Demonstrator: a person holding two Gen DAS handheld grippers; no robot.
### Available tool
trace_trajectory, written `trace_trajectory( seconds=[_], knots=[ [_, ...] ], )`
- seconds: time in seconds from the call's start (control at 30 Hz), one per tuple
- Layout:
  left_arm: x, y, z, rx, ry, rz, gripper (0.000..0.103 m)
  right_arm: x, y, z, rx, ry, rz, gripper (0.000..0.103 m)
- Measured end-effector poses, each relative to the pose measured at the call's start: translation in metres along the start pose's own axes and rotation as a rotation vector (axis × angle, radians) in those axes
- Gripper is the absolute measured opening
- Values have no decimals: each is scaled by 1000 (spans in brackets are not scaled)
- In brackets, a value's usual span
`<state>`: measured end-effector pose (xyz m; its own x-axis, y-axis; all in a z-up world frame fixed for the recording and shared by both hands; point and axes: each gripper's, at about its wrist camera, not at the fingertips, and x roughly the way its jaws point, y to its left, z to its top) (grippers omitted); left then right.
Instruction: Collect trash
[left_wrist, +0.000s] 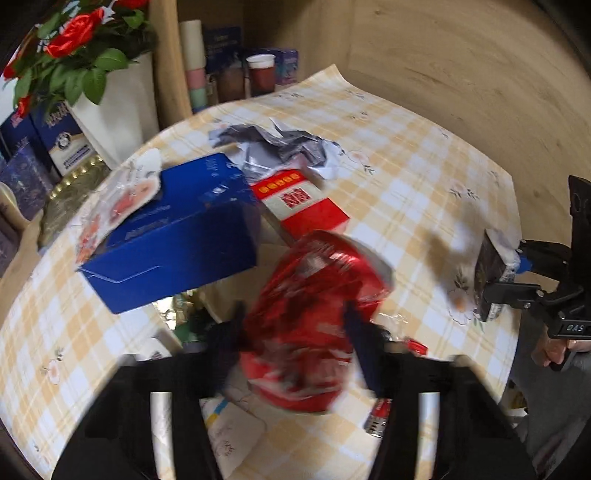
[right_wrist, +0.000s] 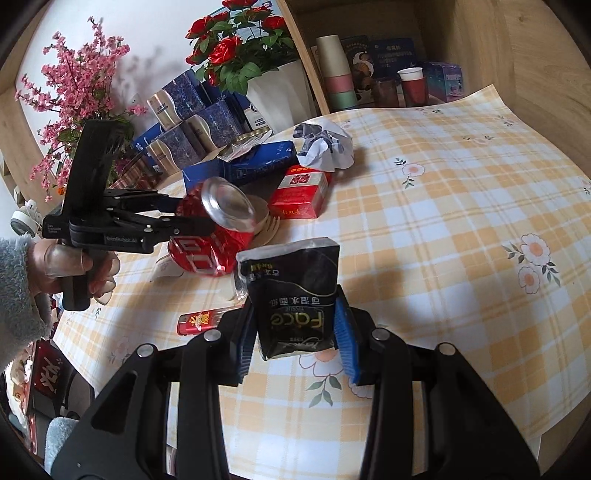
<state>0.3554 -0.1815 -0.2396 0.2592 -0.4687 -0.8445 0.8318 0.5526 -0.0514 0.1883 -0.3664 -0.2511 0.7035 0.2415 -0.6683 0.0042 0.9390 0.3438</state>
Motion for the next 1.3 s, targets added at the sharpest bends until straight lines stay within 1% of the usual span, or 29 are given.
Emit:
trace_trajectory(
  seconds=[0.03, 0.1, 0.2, 0.33, 0.43, 0.57, 0.67, 0.83, 0.97, 1.07, 1.2, 1.3],
  knots=[
    [0, -2, -1, -4, 6, -12, 29, 0, -1, 0, 3, 1, 0, 40],
    [-7, -9, -4, 16, -16, -8, 26, -1, -2, 0, 8, 0, 1, 40],
    [-18, -10, -4, -27, -40, -24, 20, -3, -2, 0, 11, -2, 2, 40],
    [-42, -12, -11, -90, -90, 6, 18, -8, 1, 2, 24, -17, 11, 40],
    [-65, -15, -19, -131, -119, 45, 17, -15, 6, 4, 29, -32, 22, 40],
    [-95, -23, -35, -156, -141, 85, 16, -26, 16, 6, 21, -46, 38, 40],
    [-116, -31, -49, -171, -161, 89, 15, -35, 25, 5, 7, -53, 50, 40],
    [-153, -55, -79, -185, -191, 93, 14, -53, 44, -5, -20, -50, 66, 40],
    [-176, -81, -103, -190, -206, 69, 14, -72, 60, -17, -45, -53, 81, 40],
    [-189, -107, -129, -187, -203, 52, 13, -86, 72, -30, -60, -57, 96, 40],
    [-191, -135, -163, -186, -173, 31, 12, -104, 84, -50, -75, -59, 117, 40],
    [-182, -155, -190, -198, -131, 17, 9, -111, 88, -62, -78, -48, 126, 40]
  ],
)
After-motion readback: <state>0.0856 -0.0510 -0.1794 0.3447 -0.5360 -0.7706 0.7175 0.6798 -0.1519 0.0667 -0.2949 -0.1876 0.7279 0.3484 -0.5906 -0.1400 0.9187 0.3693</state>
